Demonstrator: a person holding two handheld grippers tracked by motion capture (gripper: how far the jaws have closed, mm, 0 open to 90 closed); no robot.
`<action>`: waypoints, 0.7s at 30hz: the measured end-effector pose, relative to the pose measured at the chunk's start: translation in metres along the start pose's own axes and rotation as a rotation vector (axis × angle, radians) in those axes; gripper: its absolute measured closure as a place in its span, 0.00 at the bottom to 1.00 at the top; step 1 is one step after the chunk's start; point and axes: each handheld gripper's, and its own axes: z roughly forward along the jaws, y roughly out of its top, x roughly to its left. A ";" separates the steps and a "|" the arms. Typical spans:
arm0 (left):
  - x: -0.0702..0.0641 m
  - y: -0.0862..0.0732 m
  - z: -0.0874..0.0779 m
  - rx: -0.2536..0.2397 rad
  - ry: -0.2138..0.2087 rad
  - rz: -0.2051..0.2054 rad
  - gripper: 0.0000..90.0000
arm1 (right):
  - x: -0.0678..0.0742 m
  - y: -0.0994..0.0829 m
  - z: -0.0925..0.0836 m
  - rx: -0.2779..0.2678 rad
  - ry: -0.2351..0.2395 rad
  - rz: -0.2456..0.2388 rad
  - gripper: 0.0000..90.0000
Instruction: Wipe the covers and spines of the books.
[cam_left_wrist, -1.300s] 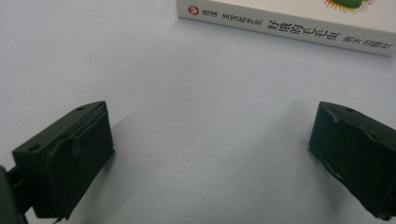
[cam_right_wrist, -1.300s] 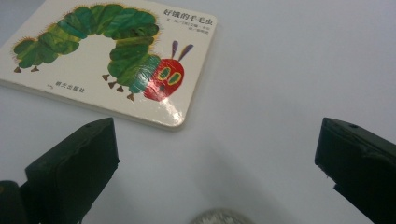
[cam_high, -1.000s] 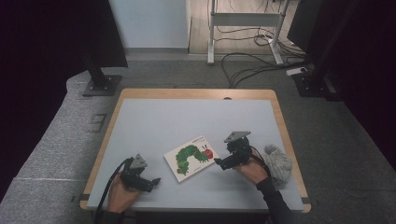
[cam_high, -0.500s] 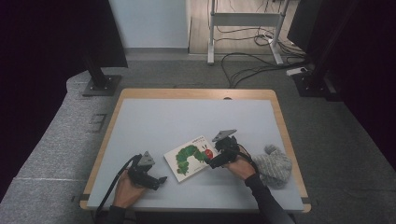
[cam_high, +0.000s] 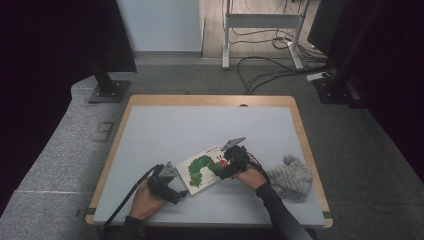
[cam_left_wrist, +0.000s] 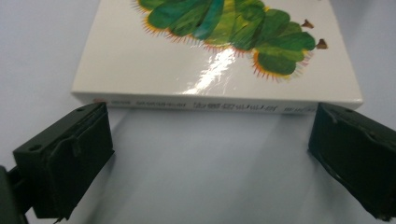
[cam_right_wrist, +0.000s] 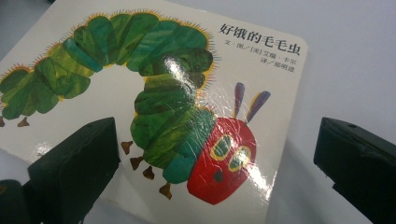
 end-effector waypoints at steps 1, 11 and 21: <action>0.000 0.000 0.000 0.000 -0.002 0.001 0.00 | 0.000 0.000 0.001 0.001 0.002 0.003 0.00; -0.003 0.002 0.003 0.000 -0.004 -0.001 0.00 | -0.007 0.002 0.014 0.013 0.067 0.049 0.00; -0.003 0.003 0.003 -0.002 -0.004 0.000 0.00 | -0.008 0.006 0.016 0.012 0.075 0.075 0.00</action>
